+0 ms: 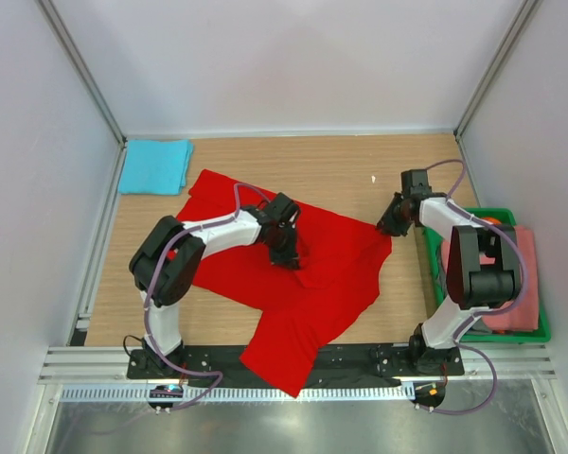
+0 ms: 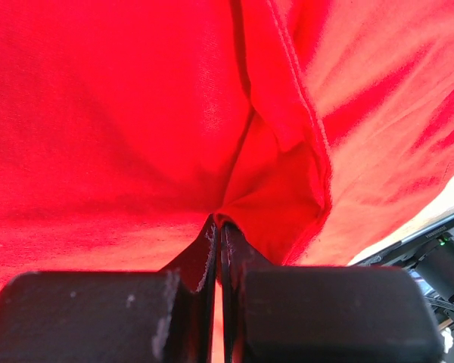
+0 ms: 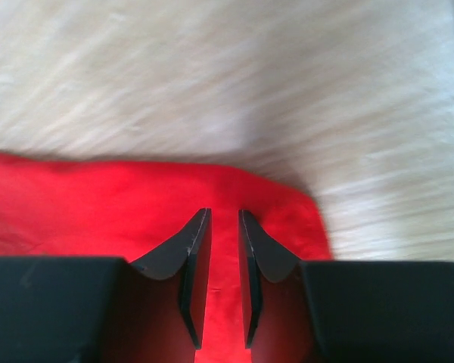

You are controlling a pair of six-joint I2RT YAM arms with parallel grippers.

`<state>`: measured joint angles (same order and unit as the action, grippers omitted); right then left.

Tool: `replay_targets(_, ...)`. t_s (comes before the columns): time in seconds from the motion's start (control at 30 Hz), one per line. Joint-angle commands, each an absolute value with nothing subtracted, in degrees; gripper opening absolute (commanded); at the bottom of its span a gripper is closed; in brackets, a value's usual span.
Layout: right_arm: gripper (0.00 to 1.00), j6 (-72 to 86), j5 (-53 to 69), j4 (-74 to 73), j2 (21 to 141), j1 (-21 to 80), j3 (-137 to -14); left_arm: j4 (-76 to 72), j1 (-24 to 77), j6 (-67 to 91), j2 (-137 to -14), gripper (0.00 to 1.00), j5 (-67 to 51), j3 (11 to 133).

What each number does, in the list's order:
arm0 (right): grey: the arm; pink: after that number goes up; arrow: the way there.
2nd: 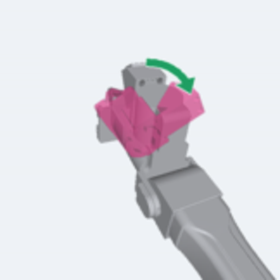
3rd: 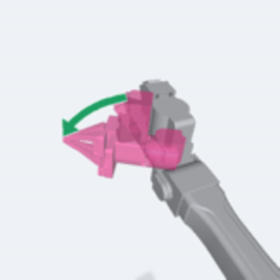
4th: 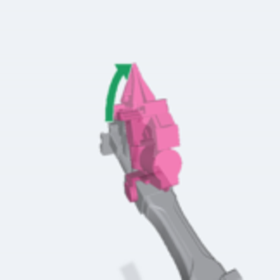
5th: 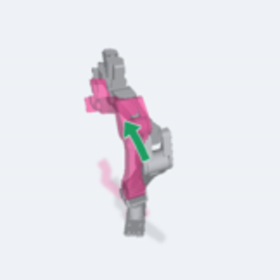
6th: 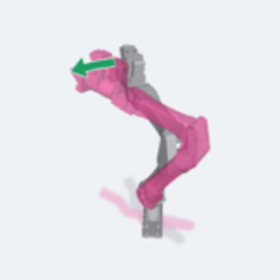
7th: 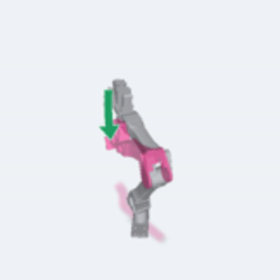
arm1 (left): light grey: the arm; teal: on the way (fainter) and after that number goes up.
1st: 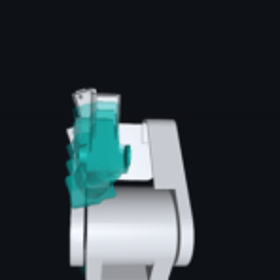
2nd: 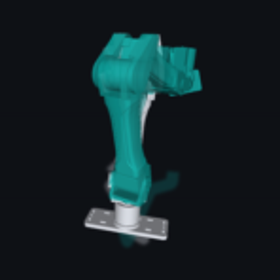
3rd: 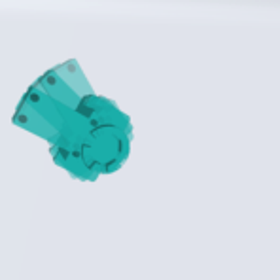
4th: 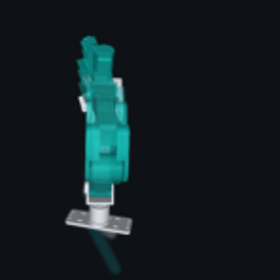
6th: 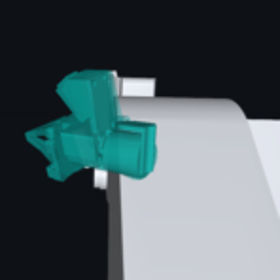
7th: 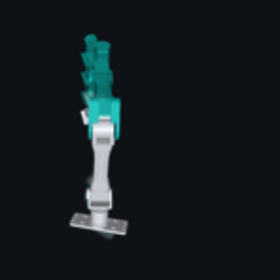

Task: Fold and stack the t-shirts
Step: Fold the tshirt

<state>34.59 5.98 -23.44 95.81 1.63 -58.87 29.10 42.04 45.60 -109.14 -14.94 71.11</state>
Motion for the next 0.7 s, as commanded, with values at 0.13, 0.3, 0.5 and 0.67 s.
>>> replay_targets(0.13,0.27,31.38,0.27,-22.06,96.15,0.7,-56.25,27.69,40.61,44.21,-108.55,0.0,-17.75,70.58)
replay_targets(0.3,0.27,29.97,0.26,-23.72,97.48,-0.97,-57.39,27.86,40.25,43.42,-108.54,0.0,-18.63,70.75)
replay_targets(0.5,0.34,30.59,1.66,-29.43,86.6,-0.35,-59.68,25.75,40.25,44.38,-108.54,0.12,-23.19,69.09)
replay_targets(0.67,0.46,32.42,5.09,-33.57,78.5,2.98,-56.97,24.7,40.25,45.79,-106.97,0.25,-24.61,66.62)
